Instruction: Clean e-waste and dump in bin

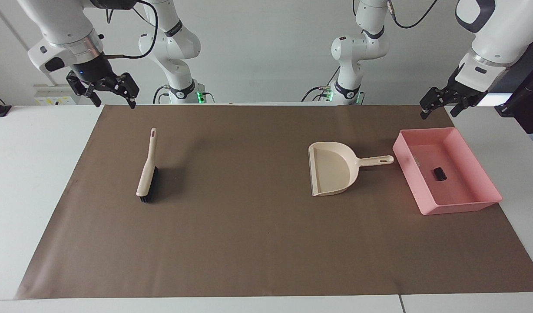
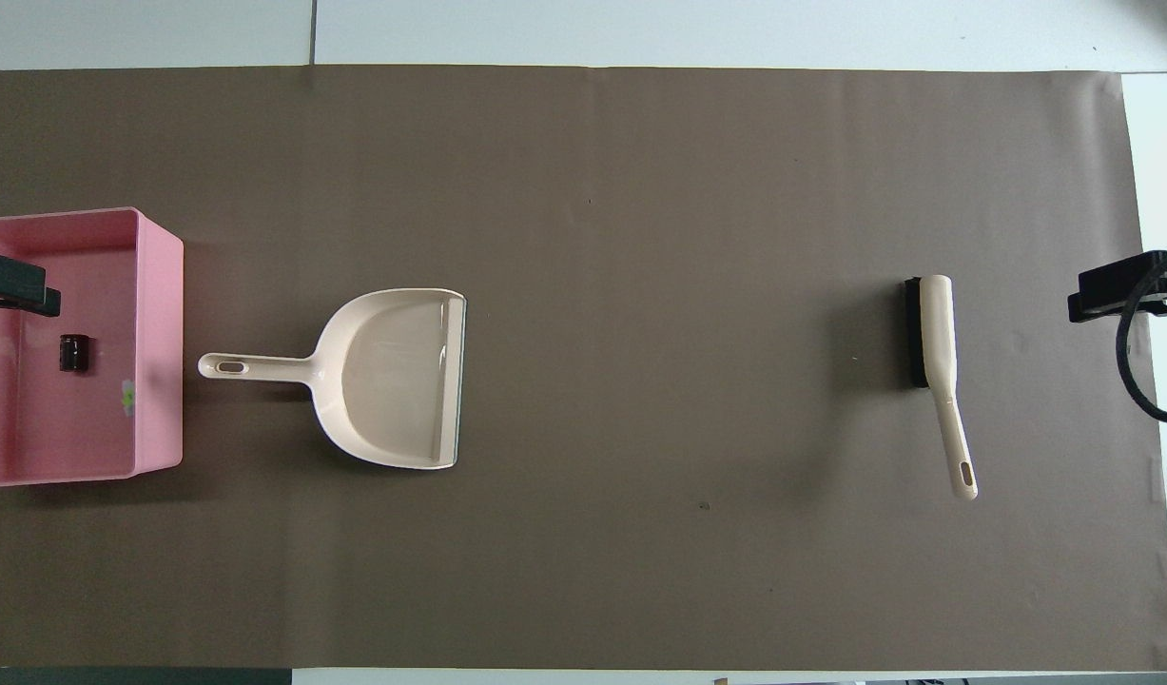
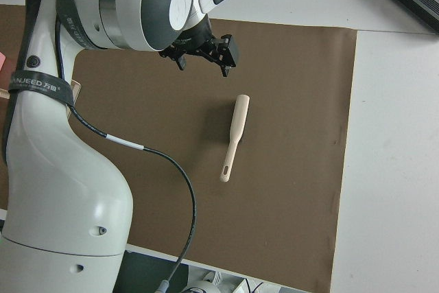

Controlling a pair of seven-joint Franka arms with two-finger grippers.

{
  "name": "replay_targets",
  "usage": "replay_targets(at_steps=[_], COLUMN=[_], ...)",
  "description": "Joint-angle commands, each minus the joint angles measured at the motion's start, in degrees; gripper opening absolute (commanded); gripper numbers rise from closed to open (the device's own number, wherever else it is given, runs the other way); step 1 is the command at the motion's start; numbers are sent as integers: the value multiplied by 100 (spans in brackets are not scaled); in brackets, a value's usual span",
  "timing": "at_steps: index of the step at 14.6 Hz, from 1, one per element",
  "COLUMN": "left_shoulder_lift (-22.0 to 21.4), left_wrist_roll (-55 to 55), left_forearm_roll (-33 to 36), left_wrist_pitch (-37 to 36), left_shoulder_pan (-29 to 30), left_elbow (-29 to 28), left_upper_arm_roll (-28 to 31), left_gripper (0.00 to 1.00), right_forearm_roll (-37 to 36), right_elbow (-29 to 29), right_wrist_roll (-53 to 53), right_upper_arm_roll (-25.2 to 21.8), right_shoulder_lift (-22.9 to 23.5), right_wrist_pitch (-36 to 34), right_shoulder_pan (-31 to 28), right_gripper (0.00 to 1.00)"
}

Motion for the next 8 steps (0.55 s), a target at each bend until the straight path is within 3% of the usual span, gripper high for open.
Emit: replay_targets(at_steps=[1, 8], left_shoulder_lift=[32, 32], left_wrist_roll=[-94, -15], left_forearm_roll=[-36, -36], left_wrist_pitch=[-93, -66], left_shoulder_pan=[10, 36], left_elbow=[68, 59], left_upper_arm_roll=[-1, -1], left_gripper=[98, 99], right_forearm_roll=[118, 118], right_elbow=[-120, -120], right_wrist_roll=[-127, -127], right_upper_arm_roll=[50, 50], right_shoulder_lift=[-105, -105], right_wrist_pitch=[11, 11], right_shoulder_pan=[-93, -93], right_gripper=[100, 100])
